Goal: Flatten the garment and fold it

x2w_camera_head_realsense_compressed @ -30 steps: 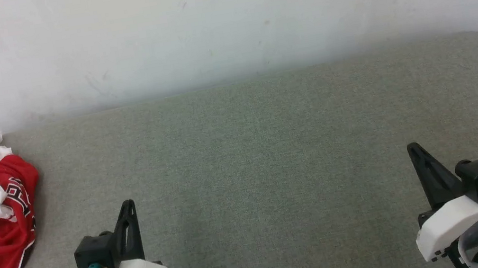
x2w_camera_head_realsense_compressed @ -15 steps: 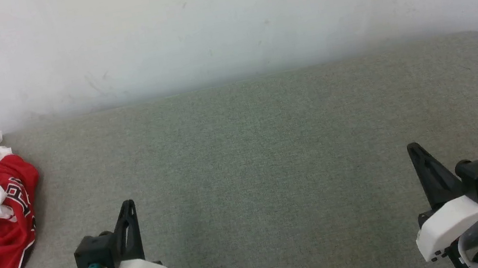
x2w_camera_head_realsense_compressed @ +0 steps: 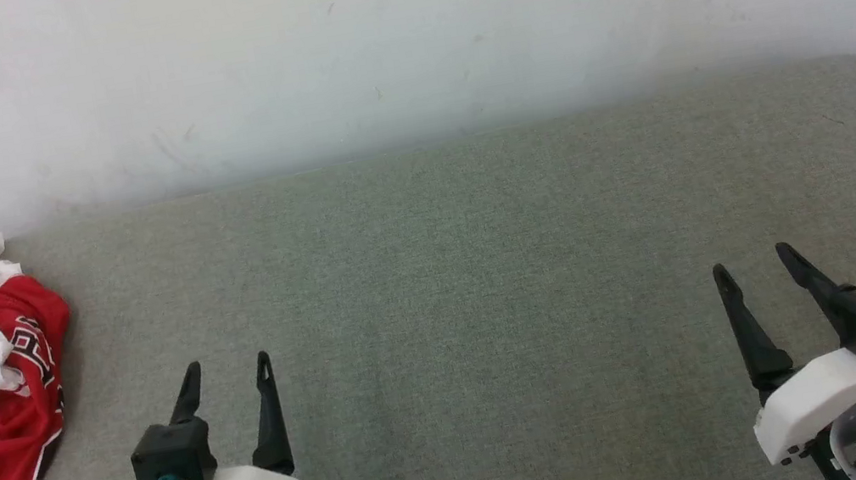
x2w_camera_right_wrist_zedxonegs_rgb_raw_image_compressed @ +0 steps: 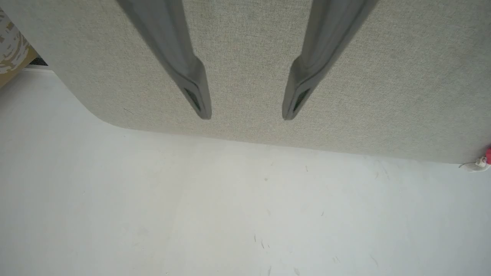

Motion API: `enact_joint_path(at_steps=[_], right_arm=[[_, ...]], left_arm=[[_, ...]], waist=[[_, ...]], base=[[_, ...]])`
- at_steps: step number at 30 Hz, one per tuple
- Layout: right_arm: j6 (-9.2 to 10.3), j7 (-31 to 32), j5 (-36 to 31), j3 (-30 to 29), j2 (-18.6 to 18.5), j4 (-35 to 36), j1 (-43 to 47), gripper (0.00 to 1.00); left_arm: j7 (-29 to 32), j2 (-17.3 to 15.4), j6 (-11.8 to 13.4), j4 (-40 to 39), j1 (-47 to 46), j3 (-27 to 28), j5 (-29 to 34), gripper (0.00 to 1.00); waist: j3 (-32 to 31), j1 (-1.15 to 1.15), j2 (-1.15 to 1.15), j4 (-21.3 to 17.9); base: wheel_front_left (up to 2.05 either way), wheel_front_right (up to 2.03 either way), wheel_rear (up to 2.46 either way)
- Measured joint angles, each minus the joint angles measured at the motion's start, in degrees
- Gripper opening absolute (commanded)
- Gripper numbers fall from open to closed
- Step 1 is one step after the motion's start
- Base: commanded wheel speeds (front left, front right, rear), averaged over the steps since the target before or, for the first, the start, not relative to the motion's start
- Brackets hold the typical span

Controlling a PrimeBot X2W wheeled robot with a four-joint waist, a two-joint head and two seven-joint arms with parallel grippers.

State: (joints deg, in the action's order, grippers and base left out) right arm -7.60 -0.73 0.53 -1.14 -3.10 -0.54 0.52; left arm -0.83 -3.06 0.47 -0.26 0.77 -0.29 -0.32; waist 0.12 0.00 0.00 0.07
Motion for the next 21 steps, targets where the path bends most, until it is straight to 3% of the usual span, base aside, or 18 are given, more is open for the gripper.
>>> enact_joint_path(at_steps=[21], right_arm=[[0.00,-2.52,0.56,-2.02,0.00,-0.47,0.01,1.00]], left_arm=[[-2.48,0.00,-0.38,-0.64,0.05,0.90,-1.58,1.00]], waist=[[0.58,0.00,0.00,2.21]], base=[[0.00,0.00,0.00]])
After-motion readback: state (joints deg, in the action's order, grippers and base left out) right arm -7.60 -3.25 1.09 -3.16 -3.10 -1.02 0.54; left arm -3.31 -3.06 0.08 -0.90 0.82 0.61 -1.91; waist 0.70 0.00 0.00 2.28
